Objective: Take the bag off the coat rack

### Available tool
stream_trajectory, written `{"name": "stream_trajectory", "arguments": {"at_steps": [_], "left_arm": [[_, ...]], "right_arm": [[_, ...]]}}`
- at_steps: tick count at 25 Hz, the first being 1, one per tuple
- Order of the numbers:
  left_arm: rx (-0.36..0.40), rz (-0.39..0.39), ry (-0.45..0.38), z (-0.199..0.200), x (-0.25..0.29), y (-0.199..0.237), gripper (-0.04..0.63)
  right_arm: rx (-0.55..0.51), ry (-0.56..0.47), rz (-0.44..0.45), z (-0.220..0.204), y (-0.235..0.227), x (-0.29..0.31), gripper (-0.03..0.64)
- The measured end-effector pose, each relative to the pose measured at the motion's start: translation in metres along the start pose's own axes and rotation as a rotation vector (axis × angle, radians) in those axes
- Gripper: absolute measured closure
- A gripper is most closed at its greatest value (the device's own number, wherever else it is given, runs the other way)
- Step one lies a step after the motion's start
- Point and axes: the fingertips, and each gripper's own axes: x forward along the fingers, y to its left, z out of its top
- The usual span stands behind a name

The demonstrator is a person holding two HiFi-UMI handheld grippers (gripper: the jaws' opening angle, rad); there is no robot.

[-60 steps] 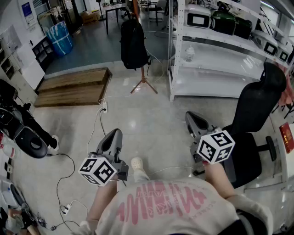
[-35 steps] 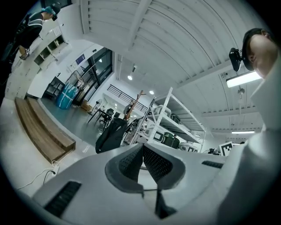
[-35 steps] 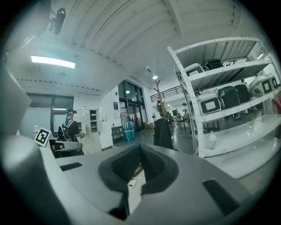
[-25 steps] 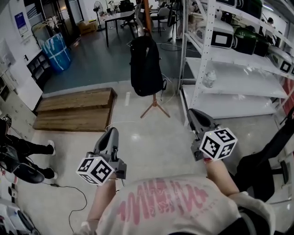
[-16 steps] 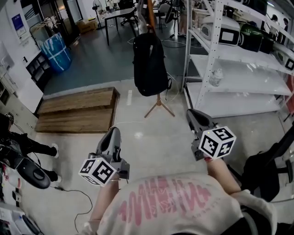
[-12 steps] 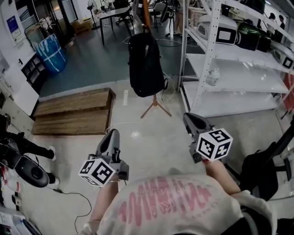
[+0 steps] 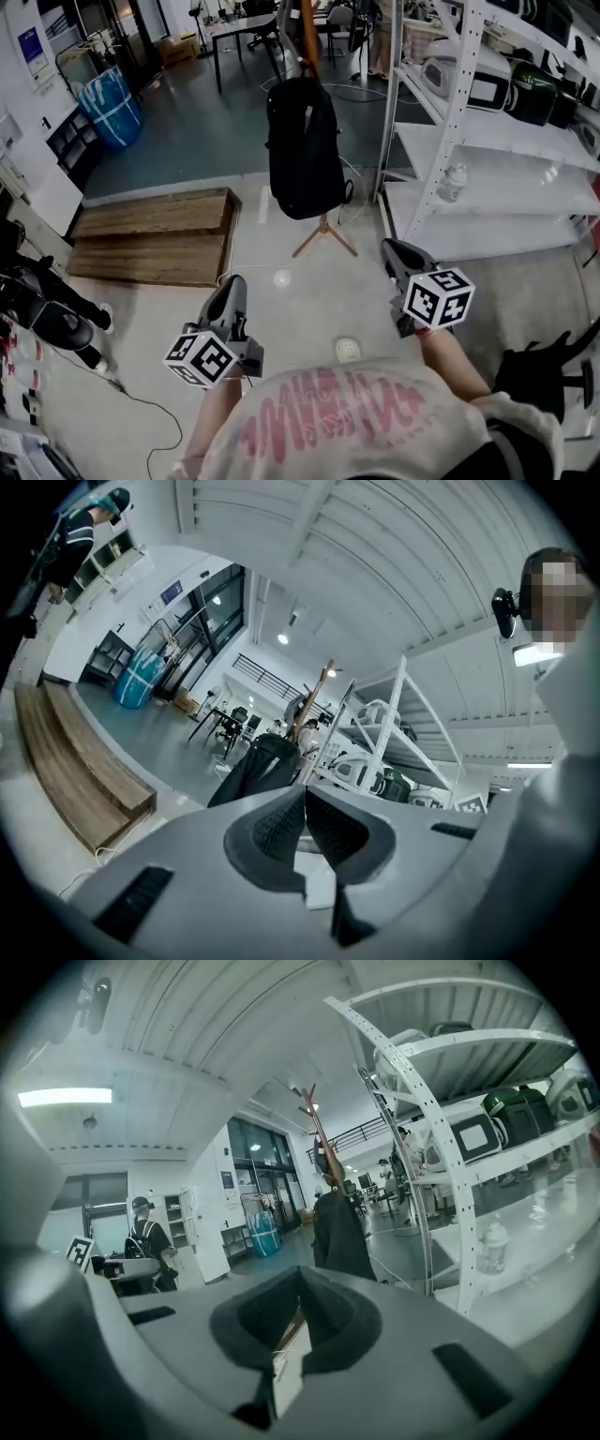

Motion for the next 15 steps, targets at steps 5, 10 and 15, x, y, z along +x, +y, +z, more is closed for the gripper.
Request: {"name": "stream_trajectory", "arguments": {"at_steps": [5, 10, 15], "left_arm": [[-0.009, 0.021, -0.040, 0.018, 0.061, 0.011, 0.589], [-0.022, 0.054, -0.087, 0.032, 0.119, 0.027, 0.591], [-0.045, 0.066, -0.099, 0.035, 0.164, 0.046, 0.591]], "right_arm": [[-0.008, -0.001, 0.050, 0.033, -0.034, 0.060, 0.611], [-0.033, -0.024, 0.091, 0.070, -0.067, 0.116, 0.611], [-0.064, -0.021, 0.120, 0.094, -0.091, 0.164, 0.611]]}}
